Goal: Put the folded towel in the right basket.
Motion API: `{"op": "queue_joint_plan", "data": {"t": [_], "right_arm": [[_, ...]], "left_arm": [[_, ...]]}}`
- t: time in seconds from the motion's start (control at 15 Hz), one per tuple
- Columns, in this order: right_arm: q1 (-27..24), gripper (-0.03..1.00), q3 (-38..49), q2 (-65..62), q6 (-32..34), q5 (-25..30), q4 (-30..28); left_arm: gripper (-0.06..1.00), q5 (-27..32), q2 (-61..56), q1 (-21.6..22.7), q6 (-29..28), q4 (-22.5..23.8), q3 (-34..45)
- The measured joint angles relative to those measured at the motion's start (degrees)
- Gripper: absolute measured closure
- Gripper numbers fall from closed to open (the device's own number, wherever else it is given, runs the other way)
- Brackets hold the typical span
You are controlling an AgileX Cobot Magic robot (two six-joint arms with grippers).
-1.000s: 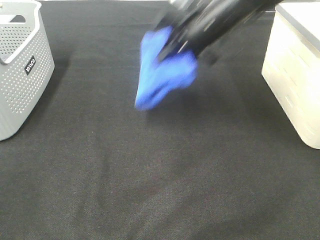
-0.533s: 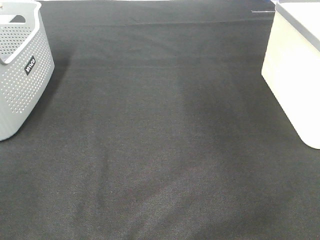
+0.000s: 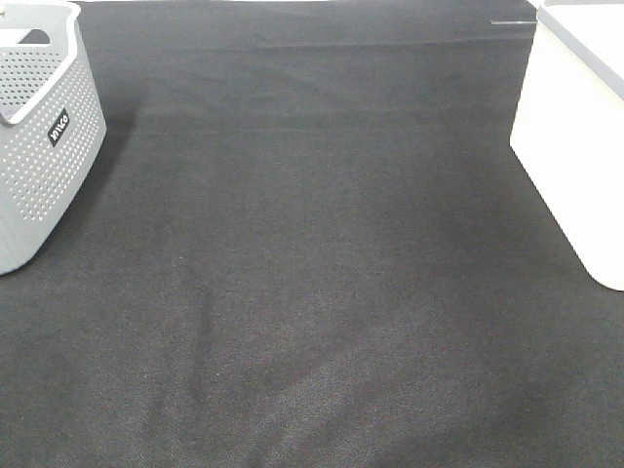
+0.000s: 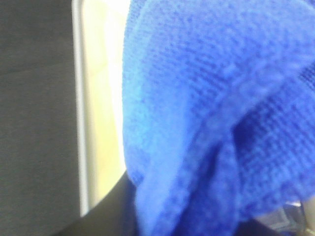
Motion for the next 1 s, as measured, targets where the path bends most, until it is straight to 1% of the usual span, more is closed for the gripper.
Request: {"op": "queue_joint_plan", "data": {"t": [0.13, 0.27, 0.33, 0.4, 0.47, 0.53, 0.67, 0.73, 0.87, 0.93, 1.0], "right_arm": [[0.0, 0.77, 0.0, 3.4, 1.5, -0.3, -2.2], [0.0, 0.75, 0.0, 5.9, 2.9, -0.5, -2.5], [0.0, 0.63, 0.0, 6.8, 4.1, -0.5, -2.5], [0.0, 0.38, 0.0, 7.4, 4.9, -0.6, -2.9], [0.0, 0.16, 0.0, 7.9, 5.5, -0.6, -4.2], [0.0, 0.05, 0.0, 8.1, 5.7, -0.7, -5.8], [0.2, 0.01, -0.5, 8.2, 6.0, -0.2, -6.4], [0.9, 0.0, -1.5, 8.2, 6.2, 1.0, -6.2], [4.6, 0.0, -4.6, 8.2, 8.8, 5.2, -6.5], [4.6, 0.0, -4.6, 8.2, 8.8, 5.2, -6.5], [8.1, 0.0, -7.1, 8.2, 9.0, 5.7, -6.9]], "left_arm": [[-0.04, 0.0, 0.0, 0.0, 0.0, 0.0, 0.0], [-0.04, 0.0, 0.0, 0.0, 0.0, 0.0, 0.0], [-0.04, 0.0, 0.0, 0.0, 0.0, 0.0, 0.0], [-0.04, 0.0, 0.0, 0.0, 0.0, 0.0, 0.0], [-0.04, 0.0, 0.0, 0.0, 0.0, 0.0, 0.0], [-0.04, 0.0, 0.0, 0.0, 0.1, 0.0, 0.0], [-0.04, 0.0, 0.0, 0.0, 0.1, 0.0, 0.0], [-0.04, 0.0, 0.0, 0.0, 0.1, 0.0, 0.0], [-0.04, 0.0, 0.0, 0.0, 0.1, 0.0, 0.0], [-0.04, 0.0, 0.0, 0.0, 0.1, 0.0, 0.0], [-0.04, 0.0, 0.0, 0.0, 0.1, 0.0, 0.0]]}}
